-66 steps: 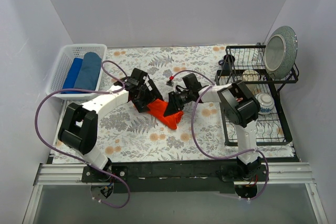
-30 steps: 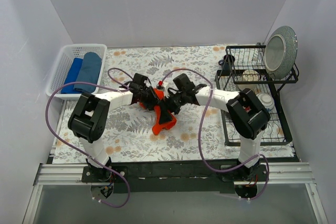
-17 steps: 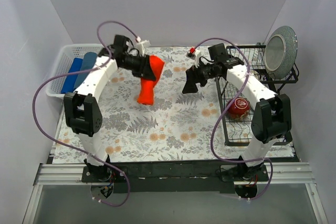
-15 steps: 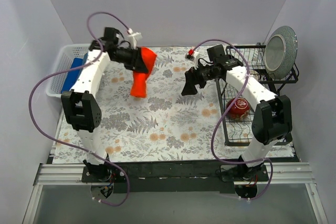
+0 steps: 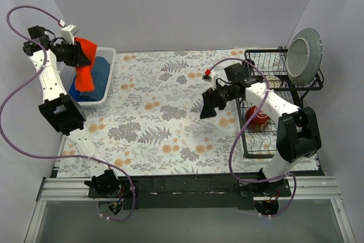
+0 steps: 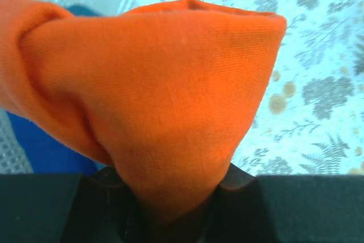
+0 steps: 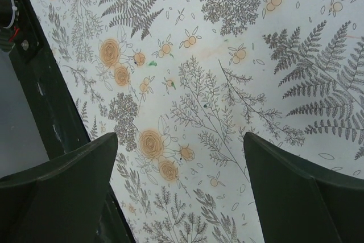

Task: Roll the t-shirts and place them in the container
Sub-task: Place the T-shirt in the bin.

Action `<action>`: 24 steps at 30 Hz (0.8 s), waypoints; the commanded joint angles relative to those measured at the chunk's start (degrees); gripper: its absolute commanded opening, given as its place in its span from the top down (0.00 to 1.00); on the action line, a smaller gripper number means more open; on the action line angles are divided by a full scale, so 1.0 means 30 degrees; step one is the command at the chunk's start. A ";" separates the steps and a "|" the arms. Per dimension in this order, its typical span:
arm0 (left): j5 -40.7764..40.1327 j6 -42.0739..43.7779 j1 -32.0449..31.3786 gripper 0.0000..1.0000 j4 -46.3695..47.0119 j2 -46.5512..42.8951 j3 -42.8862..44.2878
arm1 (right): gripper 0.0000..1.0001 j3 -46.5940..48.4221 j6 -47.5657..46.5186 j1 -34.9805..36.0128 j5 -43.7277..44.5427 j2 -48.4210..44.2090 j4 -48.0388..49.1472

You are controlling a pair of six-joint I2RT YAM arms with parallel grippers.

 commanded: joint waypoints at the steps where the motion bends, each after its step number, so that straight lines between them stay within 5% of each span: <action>1: -0.1039 0.2383 0.0334 1.00 -0.1411 0.1143 0.0798 | 0.01 -0.0269 0.0248 -0.0387 -0.0517 -0.0491 0.0577; 12: -0.1511 0.1652 0.1184 1.00 0.3450 0.4776 0.0593 | 0.01 -0.0298 -0.0541 -0.1091 0.0039 -0.0344 -0.1474; 24: -0.6077 0.3142 0.0513 1.00 0.6706 0.6275 0.1354 | 0.01 -0.0092 -0.1655 -0.1150 0.1914 -0.0226 -0.2208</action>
